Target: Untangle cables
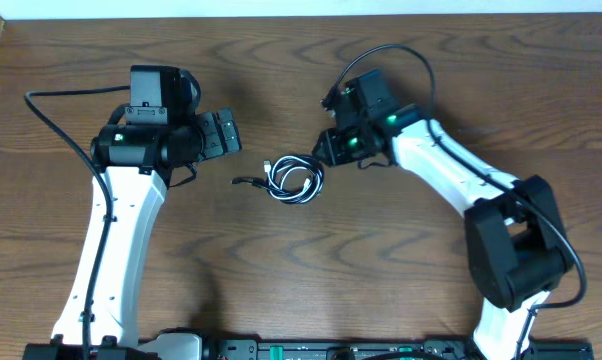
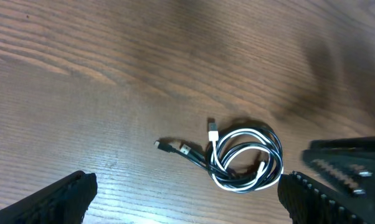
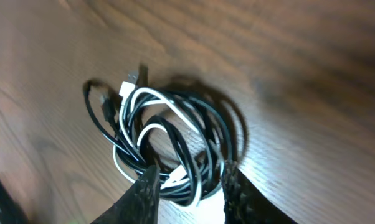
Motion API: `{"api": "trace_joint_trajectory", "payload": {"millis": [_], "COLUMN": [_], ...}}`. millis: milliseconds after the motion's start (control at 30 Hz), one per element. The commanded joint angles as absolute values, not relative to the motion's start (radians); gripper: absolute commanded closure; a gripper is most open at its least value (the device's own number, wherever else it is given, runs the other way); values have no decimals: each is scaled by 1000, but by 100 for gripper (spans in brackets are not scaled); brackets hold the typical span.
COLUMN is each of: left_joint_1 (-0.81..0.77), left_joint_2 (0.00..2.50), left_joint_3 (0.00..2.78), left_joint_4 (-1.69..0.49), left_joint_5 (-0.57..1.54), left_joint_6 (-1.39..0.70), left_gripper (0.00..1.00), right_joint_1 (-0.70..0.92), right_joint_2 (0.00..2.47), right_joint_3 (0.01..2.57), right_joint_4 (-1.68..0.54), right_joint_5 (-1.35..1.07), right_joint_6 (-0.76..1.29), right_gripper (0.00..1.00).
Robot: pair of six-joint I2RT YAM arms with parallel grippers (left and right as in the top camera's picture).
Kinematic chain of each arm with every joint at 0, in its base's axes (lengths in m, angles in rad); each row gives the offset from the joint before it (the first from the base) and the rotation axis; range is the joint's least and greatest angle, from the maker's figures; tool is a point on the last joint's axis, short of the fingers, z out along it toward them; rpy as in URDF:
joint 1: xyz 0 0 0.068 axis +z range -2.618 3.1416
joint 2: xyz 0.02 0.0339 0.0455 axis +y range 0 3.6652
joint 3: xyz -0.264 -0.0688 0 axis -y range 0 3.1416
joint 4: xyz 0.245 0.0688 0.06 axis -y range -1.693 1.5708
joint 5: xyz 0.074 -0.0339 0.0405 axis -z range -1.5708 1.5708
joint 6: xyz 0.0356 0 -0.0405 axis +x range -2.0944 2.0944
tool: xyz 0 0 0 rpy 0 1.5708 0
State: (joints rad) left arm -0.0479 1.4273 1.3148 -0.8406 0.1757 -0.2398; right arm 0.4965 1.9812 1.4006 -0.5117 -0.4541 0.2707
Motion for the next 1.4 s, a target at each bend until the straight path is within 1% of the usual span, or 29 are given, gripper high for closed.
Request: {"api": "trace_joint_trajectory", "payload": {"millis": [0, 67, 267, 467, 667, 767, 833, 967, 1033, 1233, 1367], "left_joint_1": [-46, -46, -46, -46, -46, -46, -46, -46, -46, -47, -59], "left_joint_2": [1435, 1436, 1438, 1438, 1438, 1438, 1438, 1438, 1438, 1455, 1479], "left_joint_3": [1315, 1315, 1315, 1315, 1315, 1315, 1315, 1315, 1315, 1315, 1315], "left_joint_4": [-840, -840, -839, -839, -837, -833, -830, -828, -828, -825, -825], "left_joint_5": [156, 156, 156, 156, 156, 156, 156, 156, 156, 156, 157], "left_joint_6": [-249, -249, -249, -249, -249, -249, -249, -249, -249, -249, -245], "left_gripper": [1, 1, 1, 1, 1, 1, 1, 1, 3, 2, 2], "right_joint_1": [524, 532, 566, 586, 593, 600, 606, 609, 609, 606, 567], "right_joint_2": [2016, 2024, 2049, 2060, 2062, 2068, 2074, 2080, 2080, 2078, 2041], "right_joint_3": [1415, 1415, 1415, 1415, 1415, 1415, 1415, 1415, 1415, 1421, 1452], "right_joint_4": [-511, -512, -511, -508, -505, -502, -495, -487, -486, -489, -539], "right_joint_5": [-424, -421, -382, -331, -250, -228, -227, -226, -226, -236, -301], "right_joint_6": [311, 310, 311, 323, 378, 389, 389, 389, 389, 387, 310], "right_gripper": [72, 73, 82, 86, 87, 89, 91, 98, 98, 99, 99]}}
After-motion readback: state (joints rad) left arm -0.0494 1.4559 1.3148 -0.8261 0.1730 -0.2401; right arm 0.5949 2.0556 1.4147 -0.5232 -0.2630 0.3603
